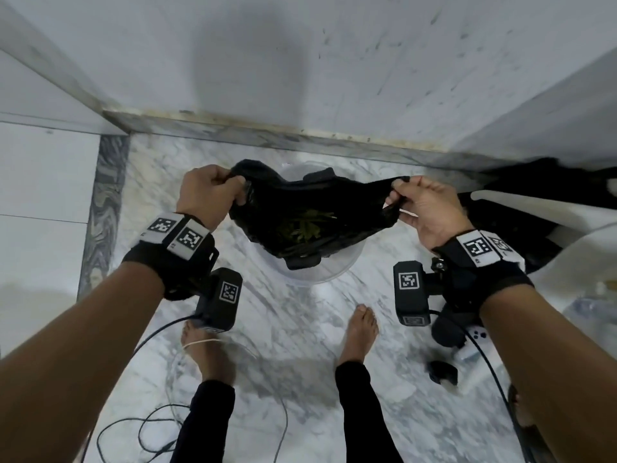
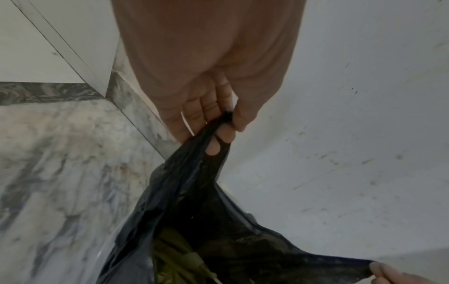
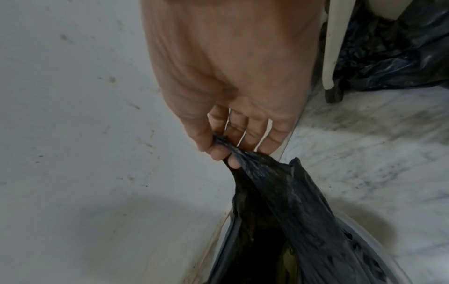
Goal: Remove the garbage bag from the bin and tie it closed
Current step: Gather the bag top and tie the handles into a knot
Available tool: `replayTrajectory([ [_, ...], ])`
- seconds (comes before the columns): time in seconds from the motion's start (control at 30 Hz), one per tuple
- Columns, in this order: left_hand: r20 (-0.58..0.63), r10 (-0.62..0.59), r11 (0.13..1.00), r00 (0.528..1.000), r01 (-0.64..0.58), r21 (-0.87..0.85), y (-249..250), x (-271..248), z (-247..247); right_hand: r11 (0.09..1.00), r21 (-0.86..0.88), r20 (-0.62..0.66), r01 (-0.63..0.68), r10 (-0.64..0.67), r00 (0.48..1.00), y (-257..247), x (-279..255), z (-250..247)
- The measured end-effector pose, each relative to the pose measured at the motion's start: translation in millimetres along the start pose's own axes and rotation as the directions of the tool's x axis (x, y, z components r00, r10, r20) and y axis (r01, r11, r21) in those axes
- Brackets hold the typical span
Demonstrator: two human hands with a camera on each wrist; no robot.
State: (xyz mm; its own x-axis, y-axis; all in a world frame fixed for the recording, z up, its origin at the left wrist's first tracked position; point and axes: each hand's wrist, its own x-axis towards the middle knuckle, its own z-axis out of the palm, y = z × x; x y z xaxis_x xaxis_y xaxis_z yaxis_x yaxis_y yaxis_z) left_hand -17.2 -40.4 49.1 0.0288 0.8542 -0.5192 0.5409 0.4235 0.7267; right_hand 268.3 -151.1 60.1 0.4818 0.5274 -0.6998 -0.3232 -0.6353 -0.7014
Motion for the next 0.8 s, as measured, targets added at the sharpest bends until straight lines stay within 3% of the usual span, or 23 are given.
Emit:
replayTrajectory([
  [0.3,0.097,-0.072,0.977,0.993,0.09,-0.194,11,-25,-12,0.991,-0.104,-0.006,0.088,-0.09,0.996,1,-33,8],
  [0.43,0.253,-0.154,0.919,0.955,0.232,-0.319,14,-41,3,0.964,-0.21,0.186,0.163,-0.125,0.975,13,-46,28],
  [0.63,0.397,-0.14,0.933,0.907,0.255,-0.253,9,-49,36,0.806,-0.498,0.333,0.32,-0.163,0.929,35,-50,60],
  [0.8,0.42,-0.161,0.947,0.893,0.26,-0.189,7,-47,50,0.788,-0.506,0.352,0.352,-0.184,0.918,43,-55,76],
])
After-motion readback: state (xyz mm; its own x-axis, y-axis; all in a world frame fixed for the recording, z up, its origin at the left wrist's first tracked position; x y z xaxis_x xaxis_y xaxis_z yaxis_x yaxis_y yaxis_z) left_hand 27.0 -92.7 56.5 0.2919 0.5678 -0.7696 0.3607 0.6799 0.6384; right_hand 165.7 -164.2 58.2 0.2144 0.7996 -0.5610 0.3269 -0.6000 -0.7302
